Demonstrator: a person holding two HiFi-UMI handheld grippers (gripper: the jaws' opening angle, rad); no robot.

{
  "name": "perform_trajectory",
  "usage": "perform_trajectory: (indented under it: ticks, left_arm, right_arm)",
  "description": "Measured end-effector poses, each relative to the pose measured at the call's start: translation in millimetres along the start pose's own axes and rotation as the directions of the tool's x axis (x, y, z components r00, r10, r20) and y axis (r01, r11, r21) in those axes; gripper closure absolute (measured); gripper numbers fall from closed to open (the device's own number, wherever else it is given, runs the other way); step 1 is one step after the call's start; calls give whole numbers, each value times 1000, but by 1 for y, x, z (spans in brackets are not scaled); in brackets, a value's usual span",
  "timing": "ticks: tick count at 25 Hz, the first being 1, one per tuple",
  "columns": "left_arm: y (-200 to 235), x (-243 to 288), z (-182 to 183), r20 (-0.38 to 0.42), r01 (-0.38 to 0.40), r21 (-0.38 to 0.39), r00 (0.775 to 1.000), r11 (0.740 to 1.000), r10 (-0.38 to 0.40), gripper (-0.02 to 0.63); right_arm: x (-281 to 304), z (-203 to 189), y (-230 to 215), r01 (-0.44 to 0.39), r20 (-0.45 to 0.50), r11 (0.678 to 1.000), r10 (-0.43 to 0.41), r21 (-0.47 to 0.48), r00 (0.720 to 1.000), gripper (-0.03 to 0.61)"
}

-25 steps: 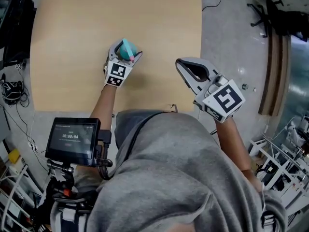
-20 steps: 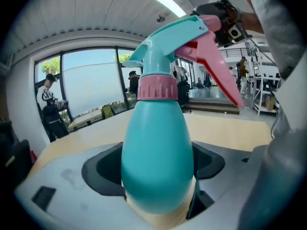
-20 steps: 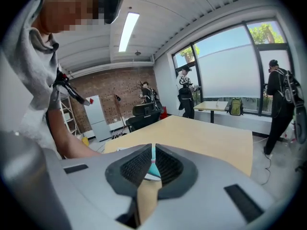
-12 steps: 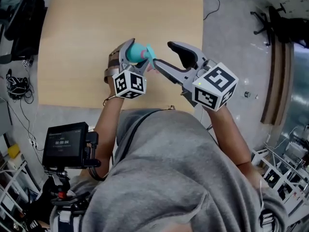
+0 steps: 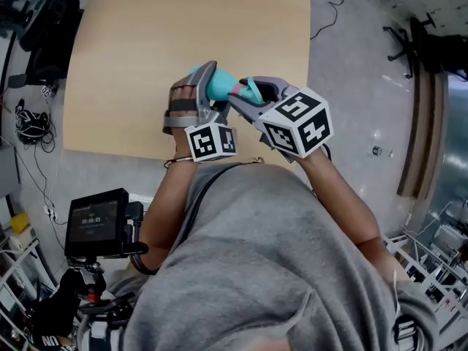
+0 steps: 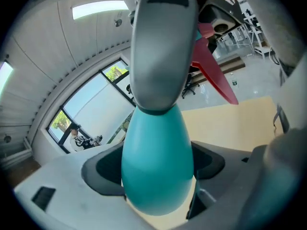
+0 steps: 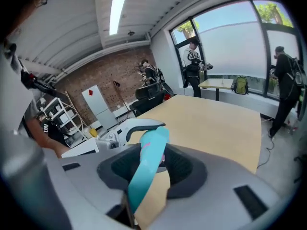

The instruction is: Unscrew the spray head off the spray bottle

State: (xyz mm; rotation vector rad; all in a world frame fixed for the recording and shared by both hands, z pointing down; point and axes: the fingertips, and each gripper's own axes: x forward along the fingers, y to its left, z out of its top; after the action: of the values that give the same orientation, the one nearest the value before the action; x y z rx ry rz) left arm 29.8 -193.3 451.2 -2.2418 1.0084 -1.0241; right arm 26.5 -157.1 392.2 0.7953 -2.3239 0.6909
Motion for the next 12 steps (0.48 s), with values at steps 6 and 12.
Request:
perform_trajectory:
  ticks: [6,12]
  left_arm:
    - [-7,-1,-3,23,52,-39,998,998,-51,222]
    - [-8,-7,3,97,110,-36,990,993,-106,224]
  right_arm:
    - [4,-4,0,-19,-48,999,17,-27,999,431]
    - [0,-3,0,-48,-46,997,45,-64,998,431]
